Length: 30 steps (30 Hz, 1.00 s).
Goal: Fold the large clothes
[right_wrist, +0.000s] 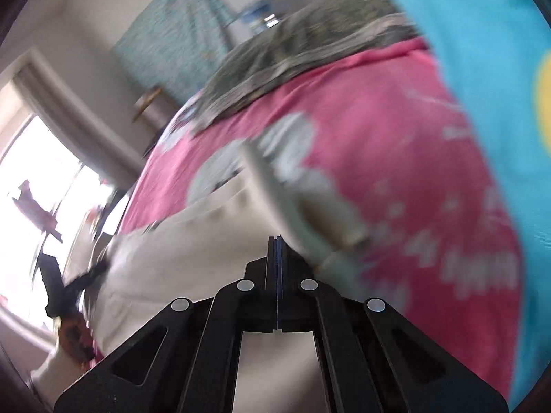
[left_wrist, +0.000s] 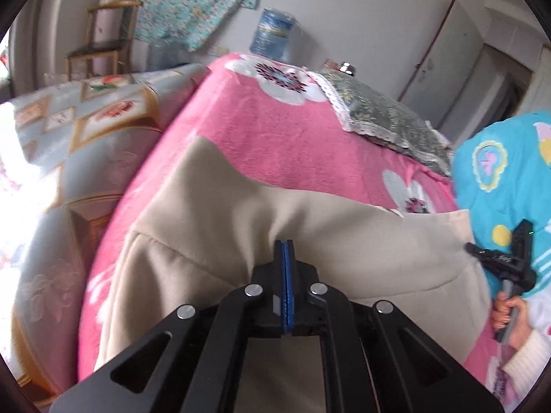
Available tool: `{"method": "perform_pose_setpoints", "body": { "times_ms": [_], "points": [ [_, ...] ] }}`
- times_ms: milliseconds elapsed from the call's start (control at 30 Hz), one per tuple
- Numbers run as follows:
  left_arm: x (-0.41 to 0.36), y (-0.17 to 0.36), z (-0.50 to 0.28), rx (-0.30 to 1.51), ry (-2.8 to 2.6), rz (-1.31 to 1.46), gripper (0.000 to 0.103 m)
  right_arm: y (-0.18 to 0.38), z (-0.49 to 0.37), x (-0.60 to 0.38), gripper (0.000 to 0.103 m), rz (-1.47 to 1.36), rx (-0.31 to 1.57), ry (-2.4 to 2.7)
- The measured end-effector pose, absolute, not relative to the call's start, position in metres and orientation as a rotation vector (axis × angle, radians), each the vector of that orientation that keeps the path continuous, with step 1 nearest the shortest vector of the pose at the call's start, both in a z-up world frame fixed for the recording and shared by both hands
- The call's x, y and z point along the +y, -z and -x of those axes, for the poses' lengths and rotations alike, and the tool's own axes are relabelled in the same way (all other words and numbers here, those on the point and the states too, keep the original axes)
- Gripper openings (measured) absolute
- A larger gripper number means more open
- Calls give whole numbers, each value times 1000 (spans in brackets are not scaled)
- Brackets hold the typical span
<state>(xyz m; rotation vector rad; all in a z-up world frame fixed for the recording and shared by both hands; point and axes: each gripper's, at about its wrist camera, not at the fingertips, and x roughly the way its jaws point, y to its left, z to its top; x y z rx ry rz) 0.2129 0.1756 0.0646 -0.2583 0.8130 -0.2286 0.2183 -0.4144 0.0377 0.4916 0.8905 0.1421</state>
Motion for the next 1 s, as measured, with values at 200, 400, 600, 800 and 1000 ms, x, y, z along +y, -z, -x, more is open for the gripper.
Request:
{"method": "perform_pose_setpoints", "body": {
  "times_ms": [200, 400, 600, 800, 1000],
  "points": [
    [141, -95, -171, 751, -5, -14, 11, -95, -177, -338, 17, -23, 796, -157],
    [105, -99, -119, 733, 15, -59, 46, -107, -126, -241, 40, -19, 785, -398],
    [84, -87, -75, 827, 1, 4, 77, -72, -63, -219, 45, -21, 798, -331],
    [61, -38, -52, 919, -7, -81, 98, -30, -56, -224, 63, 48, 899, -266],
    [62, -27, -52, 923, -17, -84, 99, -21, -63, -222, 85, 69, 909, -211]
  ]
}}
